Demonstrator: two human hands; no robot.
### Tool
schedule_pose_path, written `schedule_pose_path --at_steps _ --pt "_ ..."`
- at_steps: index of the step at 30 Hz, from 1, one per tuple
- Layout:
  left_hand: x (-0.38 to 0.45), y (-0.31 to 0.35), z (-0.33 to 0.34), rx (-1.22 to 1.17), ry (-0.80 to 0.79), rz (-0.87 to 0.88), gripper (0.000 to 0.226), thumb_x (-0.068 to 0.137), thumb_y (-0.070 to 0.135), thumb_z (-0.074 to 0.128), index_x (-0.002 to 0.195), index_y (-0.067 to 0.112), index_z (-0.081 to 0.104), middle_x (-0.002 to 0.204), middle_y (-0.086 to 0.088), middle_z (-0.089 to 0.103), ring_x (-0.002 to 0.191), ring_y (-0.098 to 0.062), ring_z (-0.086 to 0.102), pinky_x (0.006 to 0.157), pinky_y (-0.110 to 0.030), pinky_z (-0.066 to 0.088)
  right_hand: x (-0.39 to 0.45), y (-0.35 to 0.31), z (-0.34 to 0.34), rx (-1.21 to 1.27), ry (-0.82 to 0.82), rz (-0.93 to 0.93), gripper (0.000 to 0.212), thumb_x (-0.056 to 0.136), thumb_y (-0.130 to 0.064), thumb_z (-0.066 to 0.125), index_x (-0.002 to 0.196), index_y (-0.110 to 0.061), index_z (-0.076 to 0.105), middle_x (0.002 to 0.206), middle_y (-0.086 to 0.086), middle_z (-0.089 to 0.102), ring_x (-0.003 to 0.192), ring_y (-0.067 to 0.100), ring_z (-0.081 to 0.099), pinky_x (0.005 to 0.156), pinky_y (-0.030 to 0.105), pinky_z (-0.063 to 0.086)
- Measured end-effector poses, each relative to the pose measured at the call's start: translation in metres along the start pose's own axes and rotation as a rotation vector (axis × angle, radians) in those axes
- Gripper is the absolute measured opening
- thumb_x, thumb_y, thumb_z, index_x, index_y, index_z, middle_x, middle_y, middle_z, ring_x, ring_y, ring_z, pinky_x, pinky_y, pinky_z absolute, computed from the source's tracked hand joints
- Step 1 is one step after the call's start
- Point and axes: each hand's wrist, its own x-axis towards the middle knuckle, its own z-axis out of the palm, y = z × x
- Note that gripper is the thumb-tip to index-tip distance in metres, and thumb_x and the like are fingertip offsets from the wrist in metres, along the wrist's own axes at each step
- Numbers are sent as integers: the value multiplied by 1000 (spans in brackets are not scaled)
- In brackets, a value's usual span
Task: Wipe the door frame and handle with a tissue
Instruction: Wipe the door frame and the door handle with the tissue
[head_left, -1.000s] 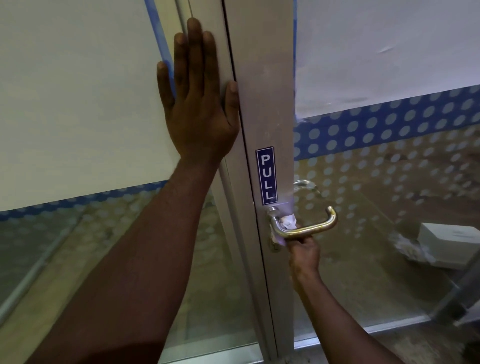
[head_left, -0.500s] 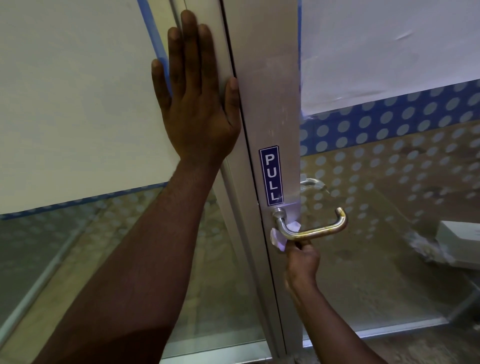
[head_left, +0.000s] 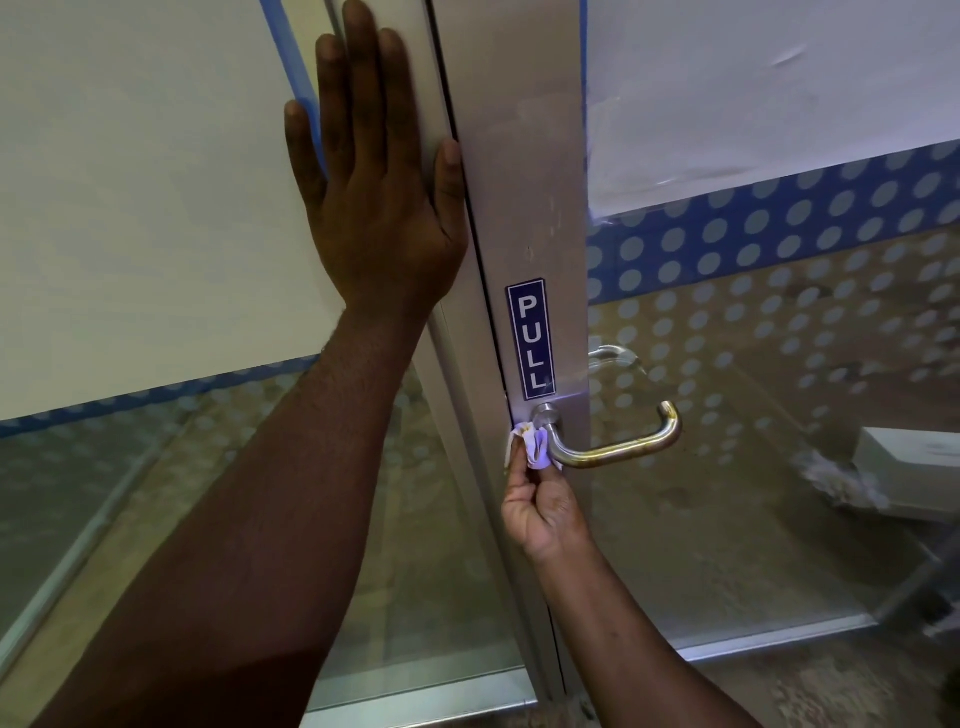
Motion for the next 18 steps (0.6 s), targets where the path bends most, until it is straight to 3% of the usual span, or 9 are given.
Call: schedule_pose_path --at_steps 2,5,7,11,14,18 --pt "0 1 0 -2 3 2 57 107 40 35 148 0 44 152 -23 45 143 -35 36 120 -51 21 1 -1 -2 -68 4 -33 35 74 -2 63 109 4 63 91 15 71 70 20 72 69 25 58" --pt "0 0 1 2 19 -3 57 108 39 35 147 0 44 151 -23 46 142 -34 36 119 -52 24 2 1 -3 -167 -5 -119 64 67 -5 69 129 3 54 109 14 64 83 16 68 74 24 58" --pt "-1 -1 1 -1 23 -2 57 107 39 36 147 0 44 151 -23 46 142 -35 36 119 -53 25 0 3 -3 -184 -16 -152 70 66 -7 70 133 2 52 110 13 63 87 16 65 77 24 56" --pt "-3 -2 2 1 -3 21 58 107 41 34 149 1 41 153 -23 43 144 -34 33 121 -50 20 0 3 -4 -169 -27 -127 57 67 -10 70 122 0 58 102 11 63 83 13 65 78 24 56" --pt "-3 -3 3 0 2 23 58 107 42 34 150 2 40 154 -22 43 144 -34 33 121 -48 17 -2 -3 -6 -251 -1 -165 44 73 -1 69 116 0 61 101 12 64 84 15 66 73 22 58" --pt "-3 -3 5 -3 0 30 58 107 42 34 150 3 39 154 -21 43 145 -33 32 121 -50 20 0 -26 -14 -308 49 -252 30 89 13 51 112 -5 59 99 11 62 76 16 65 68 22 57"
